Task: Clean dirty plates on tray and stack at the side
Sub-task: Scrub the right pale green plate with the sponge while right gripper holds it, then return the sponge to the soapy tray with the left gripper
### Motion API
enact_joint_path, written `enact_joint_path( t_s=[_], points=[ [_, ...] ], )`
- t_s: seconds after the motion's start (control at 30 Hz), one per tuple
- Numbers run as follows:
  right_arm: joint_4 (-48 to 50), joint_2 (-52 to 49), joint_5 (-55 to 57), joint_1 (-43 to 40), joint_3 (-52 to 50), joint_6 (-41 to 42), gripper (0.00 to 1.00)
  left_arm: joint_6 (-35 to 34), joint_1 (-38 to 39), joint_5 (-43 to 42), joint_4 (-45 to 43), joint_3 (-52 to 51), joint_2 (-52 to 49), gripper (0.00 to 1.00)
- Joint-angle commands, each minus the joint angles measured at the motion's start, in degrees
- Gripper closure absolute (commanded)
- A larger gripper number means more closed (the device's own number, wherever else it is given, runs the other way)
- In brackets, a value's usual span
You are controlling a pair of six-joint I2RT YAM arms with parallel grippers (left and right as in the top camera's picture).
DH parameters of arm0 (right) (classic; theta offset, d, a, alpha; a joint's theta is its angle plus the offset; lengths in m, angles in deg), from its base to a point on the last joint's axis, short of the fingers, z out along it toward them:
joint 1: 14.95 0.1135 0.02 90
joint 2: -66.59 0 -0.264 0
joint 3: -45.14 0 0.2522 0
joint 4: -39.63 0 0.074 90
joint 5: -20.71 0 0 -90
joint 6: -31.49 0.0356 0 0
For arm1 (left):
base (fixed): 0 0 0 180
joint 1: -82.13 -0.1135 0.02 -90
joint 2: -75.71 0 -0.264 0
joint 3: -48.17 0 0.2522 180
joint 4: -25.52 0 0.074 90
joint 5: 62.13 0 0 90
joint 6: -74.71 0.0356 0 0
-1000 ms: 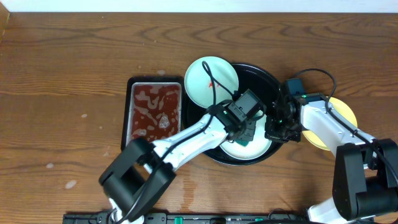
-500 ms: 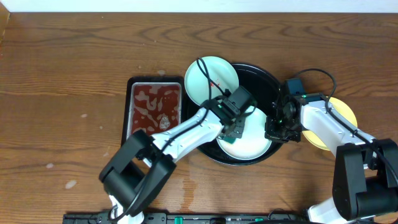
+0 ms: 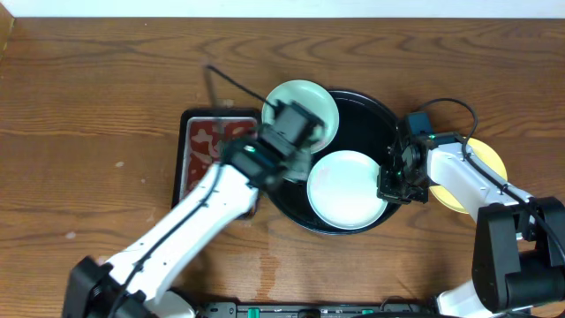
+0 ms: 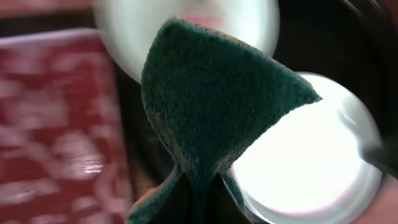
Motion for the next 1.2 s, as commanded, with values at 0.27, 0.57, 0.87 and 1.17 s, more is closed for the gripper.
enact_joint_path(
  t_s=[0.27, 0.57, 0.87, 1.17],
  points=[
    [-0.4, 0.2, 1.7, 0.3, -0.3, 0.2, 0.99, 0.8, -18.6, 4.5, 2.2, -2.2, -0.5, 0.93],
    [-0.4, 0.2, 1.7, 0.3, -0.3, 0.2, 0.99, 0.6, -23.3, 0.2, 2.2, -3.3, -7.0, 0.92],
    [-0.6, 0.2, 1.7, 0.3, -0.3, 0.2, 0.99, 0.6, -23.3, 0.2, 3.8, -3.3, -15.0, 0.92],
    [-0.6, 0.2, 1.7, 0.3, -0.3, 0.2, 0.99, 0.6, -23.3, 0.1, 4.1, -3.3, -16.4, 0.37]
  ],
)
